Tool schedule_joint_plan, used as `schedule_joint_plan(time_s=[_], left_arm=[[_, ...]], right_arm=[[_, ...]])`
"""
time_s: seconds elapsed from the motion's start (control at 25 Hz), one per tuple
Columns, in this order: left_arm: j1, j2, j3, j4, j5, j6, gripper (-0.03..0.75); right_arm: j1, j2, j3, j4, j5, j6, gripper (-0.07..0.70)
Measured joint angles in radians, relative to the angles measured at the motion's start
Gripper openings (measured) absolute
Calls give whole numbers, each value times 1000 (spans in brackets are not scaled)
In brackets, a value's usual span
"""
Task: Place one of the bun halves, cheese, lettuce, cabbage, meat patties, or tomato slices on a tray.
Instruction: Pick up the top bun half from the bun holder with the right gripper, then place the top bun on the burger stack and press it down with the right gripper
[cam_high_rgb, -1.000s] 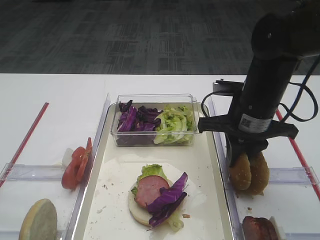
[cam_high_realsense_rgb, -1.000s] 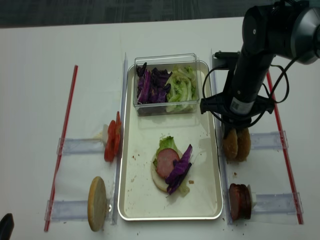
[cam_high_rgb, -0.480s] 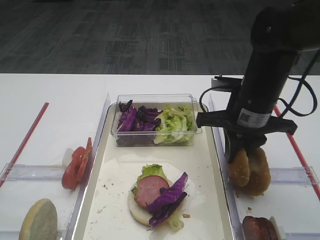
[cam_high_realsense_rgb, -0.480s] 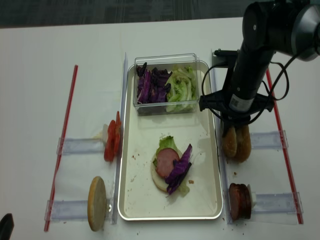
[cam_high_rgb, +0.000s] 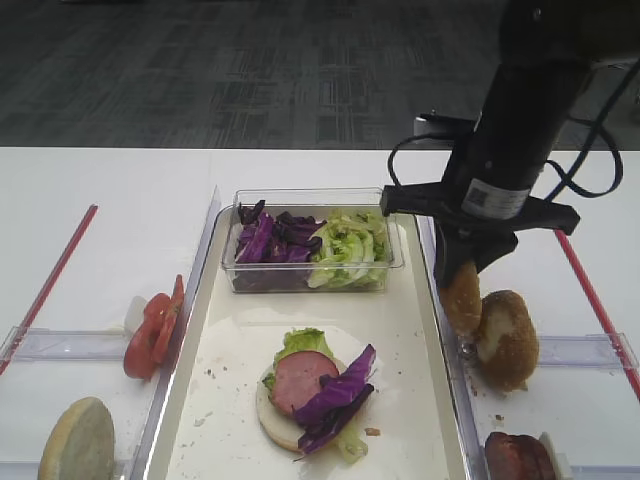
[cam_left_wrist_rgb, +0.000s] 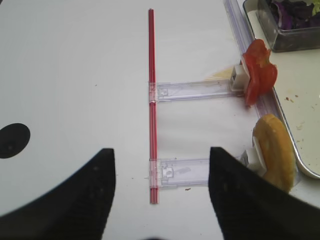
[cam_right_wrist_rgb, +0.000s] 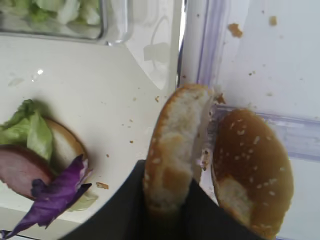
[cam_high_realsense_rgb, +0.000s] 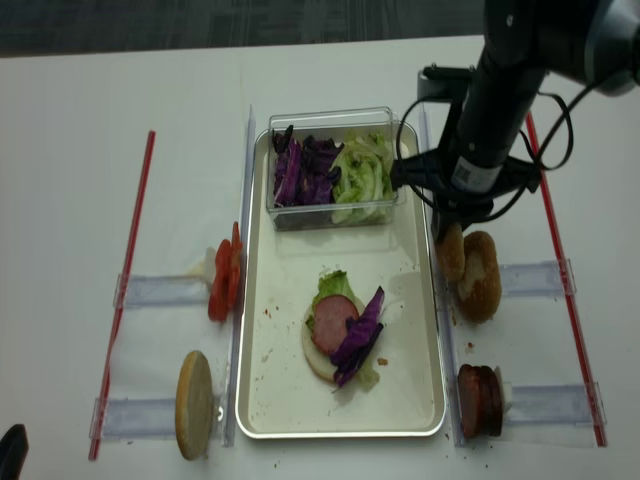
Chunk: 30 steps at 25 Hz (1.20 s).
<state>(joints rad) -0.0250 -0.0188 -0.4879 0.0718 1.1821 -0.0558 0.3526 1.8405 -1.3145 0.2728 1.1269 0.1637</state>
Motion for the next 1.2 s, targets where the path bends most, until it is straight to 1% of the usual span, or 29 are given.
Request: schedule_joint_plan(time_s=[0.24,0.48,0.72,1.04,1.2], left_arm=[[0,0,0,0,0,0,417],[0,0,0,0,0,0,417],[0,0,0,0,0,0,417],[0,0,0,0,0,0,417],[0,0,0,0,0,0,417]], right_arm=[[0,0,-58,46,27,-1,121],[0,0,-60,101,34,-25,121],[0,0,-58,187,41,-87,120],[0,-93,12,267,-10,-146,97],[0,-148,62,364,-45,-208,87]])
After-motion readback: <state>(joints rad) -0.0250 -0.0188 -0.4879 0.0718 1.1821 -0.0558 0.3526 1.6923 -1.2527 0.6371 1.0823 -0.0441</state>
